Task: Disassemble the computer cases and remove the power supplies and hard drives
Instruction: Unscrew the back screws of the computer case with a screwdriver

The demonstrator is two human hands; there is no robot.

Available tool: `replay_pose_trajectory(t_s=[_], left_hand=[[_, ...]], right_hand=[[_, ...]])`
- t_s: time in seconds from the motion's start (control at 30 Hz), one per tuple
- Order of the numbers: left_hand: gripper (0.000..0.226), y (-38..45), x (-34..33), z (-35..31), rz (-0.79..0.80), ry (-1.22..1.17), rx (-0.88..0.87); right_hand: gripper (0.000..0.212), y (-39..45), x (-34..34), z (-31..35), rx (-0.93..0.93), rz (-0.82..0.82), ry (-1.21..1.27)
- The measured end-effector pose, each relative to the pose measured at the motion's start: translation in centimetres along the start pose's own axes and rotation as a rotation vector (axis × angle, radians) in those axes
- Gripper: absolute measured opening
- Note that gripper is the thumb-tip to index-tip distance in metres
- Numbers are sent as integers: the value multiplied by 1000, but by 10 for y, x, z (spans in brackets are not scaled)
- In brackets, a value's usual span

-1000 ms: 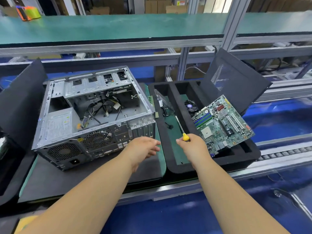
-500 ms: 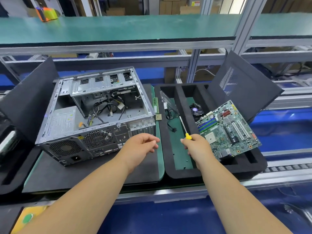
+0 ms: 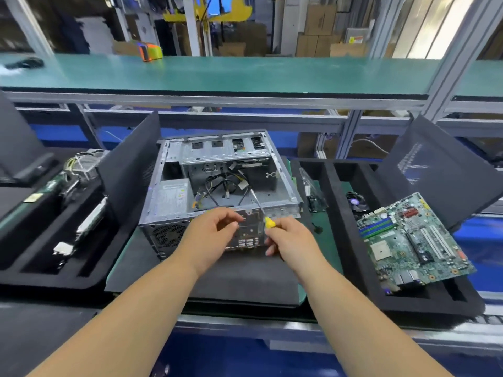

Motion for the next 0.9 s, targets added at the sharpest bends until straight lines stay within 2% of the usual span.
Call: replay_pose_trajectory(t_s=[0.1,0.2,0.37,0.5,0.6,0.9], left_hand=[[21,1,31,23,-79,95,-28],[28,9,58,43,-126,312,-80],[59,23,62,68,67,535,-179],[61,31,60,70,166,571,-348],[60,36,57,76,222,559,-376],[57,40,53,78,176,545,-439]], right_hand=[[14,-5,-36,-3,-33,60,-9],[12,-8,-67,-10,-70,86,14],[13,-17,-101,-17,-111,69,-41],[17,-28,-123,-20,-131,-6,-39],[17,-35,-131,-22,-135,-83,-27],[14,-47,-140,-24,-131,-175,-34]])
Point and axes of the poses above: each hand's wrist, its own y-axis towards the middle knuckle, its own x-axis out of the back of the hand, z = x × y, the point moved 8 cm from there along y, towards the middle knuckle, and after that the axes turned 11 degrees about y, right-handed, at the moved point
